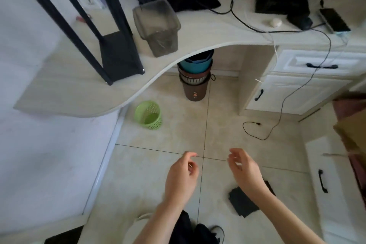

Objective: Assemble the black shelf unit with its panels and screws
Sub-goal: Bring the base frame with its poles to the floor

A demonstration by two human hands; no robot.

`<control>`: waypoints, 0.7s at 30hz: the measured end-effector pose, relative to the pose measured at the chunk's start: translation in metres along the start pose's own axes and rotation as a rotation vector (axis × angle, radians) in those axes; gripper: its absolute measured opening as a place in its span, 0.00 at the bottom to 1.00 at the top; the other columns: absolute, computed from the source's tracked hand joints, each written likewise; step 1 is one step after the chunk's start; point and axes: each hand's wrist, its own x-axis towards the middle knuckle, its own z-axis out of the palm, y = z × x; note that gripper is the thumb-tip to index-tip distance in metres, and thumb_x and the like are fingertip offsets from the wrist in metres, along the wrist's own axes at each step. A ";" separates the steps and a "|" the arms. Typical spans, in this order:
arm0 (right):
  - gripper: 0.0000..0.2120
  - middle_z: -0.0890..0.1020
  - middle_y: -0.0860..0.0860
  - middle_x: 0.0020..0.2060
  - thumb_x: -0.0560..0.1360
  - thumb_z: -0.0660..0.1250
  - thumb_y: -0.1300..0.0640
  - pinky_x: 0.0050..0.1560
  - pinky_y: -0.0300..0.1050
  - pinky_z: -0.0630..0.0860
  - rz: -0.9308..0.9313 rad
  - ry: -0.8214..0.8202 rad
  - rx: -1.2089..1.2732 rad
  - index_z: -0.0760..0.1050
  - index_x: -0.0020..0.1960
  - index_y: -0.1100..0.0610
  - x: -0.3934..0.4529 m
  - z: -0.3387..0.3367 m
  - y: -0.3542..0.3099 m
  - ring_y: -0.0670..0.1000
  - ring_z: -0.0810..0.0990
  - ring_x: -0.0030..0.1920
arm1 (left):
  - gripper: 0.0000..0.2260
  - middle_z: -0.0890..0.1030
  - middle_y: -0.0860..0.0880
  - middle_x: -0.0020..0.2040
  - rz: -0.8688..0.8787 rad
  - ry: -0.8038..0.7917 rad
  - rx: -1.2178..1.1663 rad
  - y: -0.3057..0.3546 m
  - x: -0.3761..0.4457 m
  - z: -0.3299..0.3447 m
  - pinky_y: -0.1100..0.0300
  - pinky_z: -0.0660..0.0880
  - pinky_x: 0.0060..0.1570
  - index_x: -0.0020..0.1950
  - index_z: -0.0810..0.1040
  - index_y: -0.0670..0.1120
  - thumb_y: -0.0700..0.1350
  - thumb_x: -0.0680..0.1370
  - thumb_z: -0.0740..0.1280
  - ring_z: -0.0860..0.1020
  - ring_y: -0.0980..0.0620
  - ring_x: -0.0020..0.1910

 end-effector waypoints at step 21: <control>0.10 0.81 0.46 0.52 0.80 0.65 0.59 0.54 0.37 0.74 -0.354 -0.046 0.115 0.73 0.59 0.48 0.050 0.083 -0.299 0.44 0.78 0.57 | 0.15 0.83 0.54 0.43 0.104 0.484 -0.321 -0.005 0.077 -0.266 0.73 0.72 0.39 0.50 0.76 0.61 0.38 0.79 0.68 0.80 0.58 0.44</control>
